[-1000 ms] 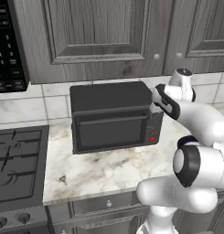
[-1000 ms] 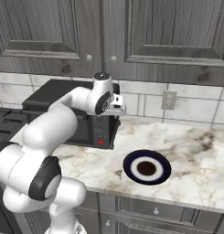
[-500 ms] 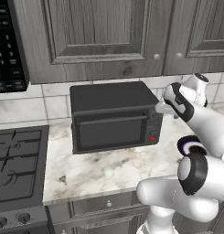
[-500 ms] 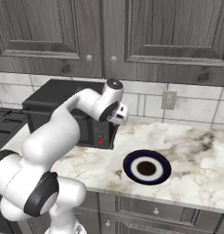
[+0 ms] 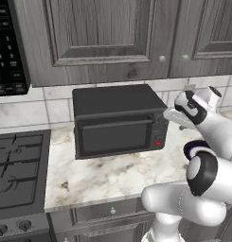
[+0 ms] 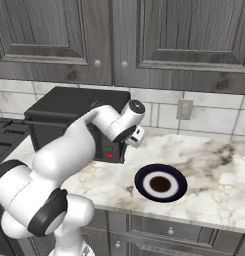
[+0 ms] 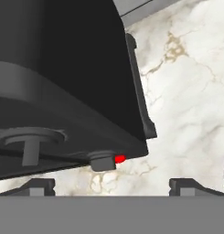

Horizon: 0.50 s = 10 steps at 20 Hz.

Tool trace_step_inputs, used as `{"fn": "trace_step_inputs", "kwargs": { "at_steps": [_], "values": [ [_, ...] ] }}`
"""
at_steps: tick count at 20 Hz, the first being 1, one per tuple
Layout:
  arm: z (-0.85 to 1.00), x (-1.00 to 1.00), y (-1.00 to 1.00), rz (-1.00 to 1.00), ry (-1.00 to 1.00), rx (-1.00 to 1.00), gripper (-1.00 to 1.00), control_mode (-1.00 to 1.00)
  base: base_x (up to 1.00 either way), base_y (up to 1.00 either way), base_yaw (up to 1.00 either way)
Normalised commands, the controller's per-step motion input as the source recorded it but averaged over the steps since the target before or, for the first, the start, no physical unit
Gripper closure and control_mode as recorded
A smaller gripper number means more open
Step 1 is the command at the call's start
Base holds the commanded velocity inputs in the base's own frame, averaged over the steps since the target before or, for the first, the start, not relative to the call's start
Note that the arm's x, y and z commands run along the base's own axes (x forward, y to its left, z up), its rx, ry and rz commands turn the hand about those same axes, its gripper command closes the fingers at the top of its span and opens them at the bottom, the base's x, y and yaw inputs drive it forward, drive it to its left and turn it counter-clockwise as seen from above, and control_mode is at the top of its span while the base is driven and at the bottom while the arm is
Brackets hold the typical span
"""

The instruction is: Pick up the bagel from the plate, place it on the toaster oven rack, close the door, and set the timer.

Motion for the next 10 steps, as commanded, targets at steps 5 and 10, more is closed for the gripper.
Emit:
{"fn": "trace_step_inputs", "kwargs": {
  "at_steps": [5, 10],
  "values": [
    [-0.18, 0.01, -0.06, -0.08, 0.00, 0.18, -1.00, -1.00, 0.00, 0.00, 0.00],
    [0.31, -0.29, -0.15, -0.04, -0.02, 0.22, -1.00, -1.00, 0.00, 0.00, 0.00]
  ]
}}
